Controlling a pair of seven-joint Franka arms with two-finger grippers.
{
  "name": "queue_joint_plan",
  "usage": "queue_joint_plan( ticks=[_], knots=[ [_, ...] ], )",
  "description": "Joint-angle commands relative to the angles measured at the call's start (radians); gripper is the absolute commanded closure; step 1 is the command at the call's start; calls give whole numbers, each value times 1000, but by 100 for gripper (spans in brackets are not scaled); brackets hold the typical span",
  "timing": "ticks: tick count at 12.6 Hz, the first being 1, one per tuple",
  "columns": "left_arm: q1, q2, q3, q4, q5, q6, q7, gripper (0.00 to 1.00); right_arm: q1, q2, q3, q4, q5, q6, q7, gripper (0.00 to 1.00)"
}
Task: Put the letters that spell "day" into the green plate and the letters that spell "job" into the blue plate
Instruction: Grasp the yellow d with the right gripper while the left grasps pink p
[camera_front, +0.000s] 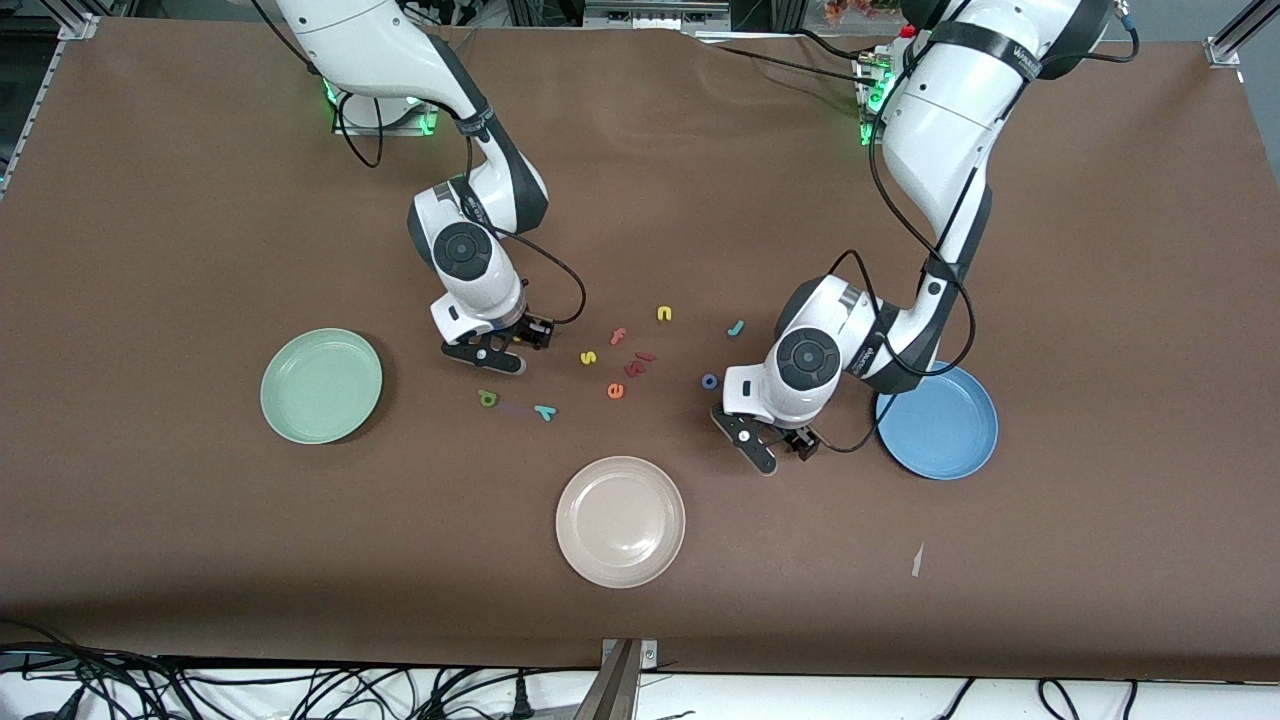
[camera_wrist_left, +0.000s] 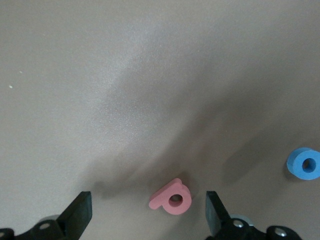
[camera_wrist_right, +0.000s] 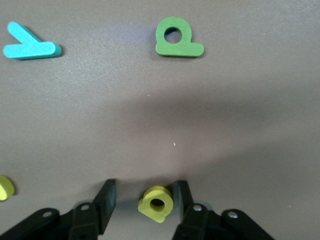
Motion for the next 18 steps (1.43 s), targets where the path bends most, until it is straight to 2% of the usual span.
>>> queue_joint_plan(
  ticks=[1, 4, 6, 8, 9, 10, 11, 15, 16, 18],
  knots=[
    [-4, 11, 1, 13, 11, 0, 9, 0, 2, -7, 1, -5, 22, 1, -2, 53],
    [-4, 14, 1, 7, 11, 20, 9, 1, 2, -10, 1, -8, 28, -1, -2, 58],
    [-4, 16, 1, 7, 11, 23, 7, 7, 2, -11, 1, -13, 28, 1, -2, 64],
    [-4, 20, 1, 7, 11, 23, 9, 25, 2, -11, 1, -13, 28, 1, -3, 70],
    [-4, 23, 1, 7, 11, 23, 9, 29, 2, -11, 1, -13, 28, 1, -3, 72],
    [-4, 23, 1, 7, 11, 23, 9, 37, 2, -11, 1, -13, 28, 1, -5, 73],
    [-4, 23, 1, 7, 11, 23, 9, 48, 2, -11, 1, -13, 28, 1, -3, 78],
    [-4, 20, 1, 9, 10, 21, 7, 63, 2, -11, 1, -11, 28, -1, -6, 86],
    [-4, 19, 0, 7, 11, 21, 13, 81, 2, -11, 1, -9, 28, -1, -6, 87],
    [-15, 14, -2, 10, 13, 20, 10, 95, 2, -13, -1, 1, 28, -8, -14, 90]
  ],
)
